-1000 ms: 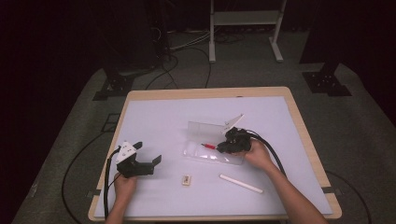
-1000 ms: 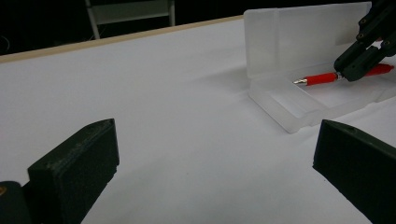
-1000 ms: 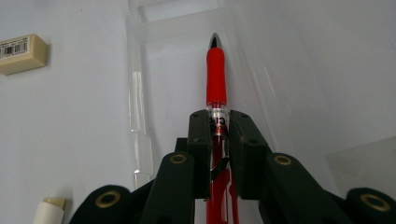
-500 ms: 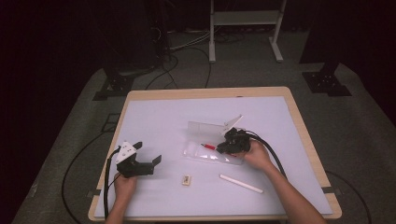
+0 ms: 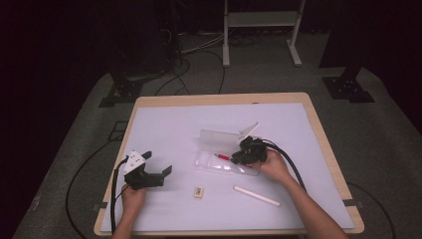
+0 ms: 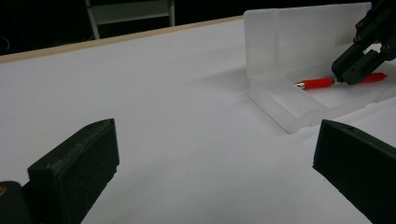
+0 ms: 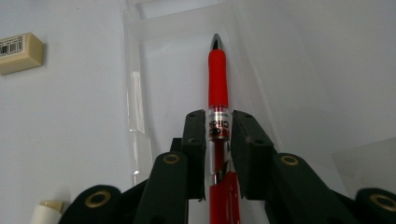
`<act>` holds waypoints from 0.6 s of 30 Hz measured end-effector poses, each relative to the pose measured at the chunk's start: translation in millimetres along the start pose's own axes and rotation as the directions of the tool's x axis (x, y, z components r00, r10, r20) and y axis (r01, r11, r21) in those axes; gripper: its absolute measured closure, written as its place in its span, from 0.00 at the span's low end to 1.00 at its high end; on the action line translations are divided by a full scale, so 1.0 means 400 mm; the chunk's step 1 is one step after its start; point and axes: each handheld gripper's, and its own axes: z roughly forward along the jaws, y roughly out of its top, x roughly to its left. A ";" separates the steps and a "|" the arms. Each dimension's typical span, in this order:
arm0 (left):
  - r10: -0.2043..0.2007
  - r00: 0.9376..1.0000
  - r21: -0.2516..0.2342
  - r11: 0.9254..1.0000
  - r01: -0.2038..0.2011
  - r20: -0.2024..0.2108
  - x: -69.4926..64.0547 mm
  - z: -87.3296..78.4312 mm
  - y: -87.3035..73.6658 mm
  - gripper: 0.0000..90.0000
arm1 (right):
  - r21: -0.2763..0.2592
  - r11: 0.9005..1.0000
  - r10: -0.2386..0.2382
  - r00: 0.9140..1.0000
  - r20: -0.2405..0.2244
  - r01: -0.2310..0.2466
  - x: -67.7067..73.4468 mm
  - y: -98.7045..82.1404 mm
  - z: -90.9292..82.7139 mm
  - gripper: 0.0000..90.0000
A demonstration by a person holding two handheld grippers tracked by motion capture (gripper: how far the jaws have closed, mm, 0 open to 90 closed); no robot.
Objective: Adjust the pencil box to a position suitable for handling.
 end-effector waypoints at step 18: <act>0.001 1.000 0.002 1.000 -0.001 -0.002 -0.001 0.000 0.000 0.00 | -0.048 0.999 -0.013 1.000 0.005 0.013 0.035 -0.010 -0.074 0.75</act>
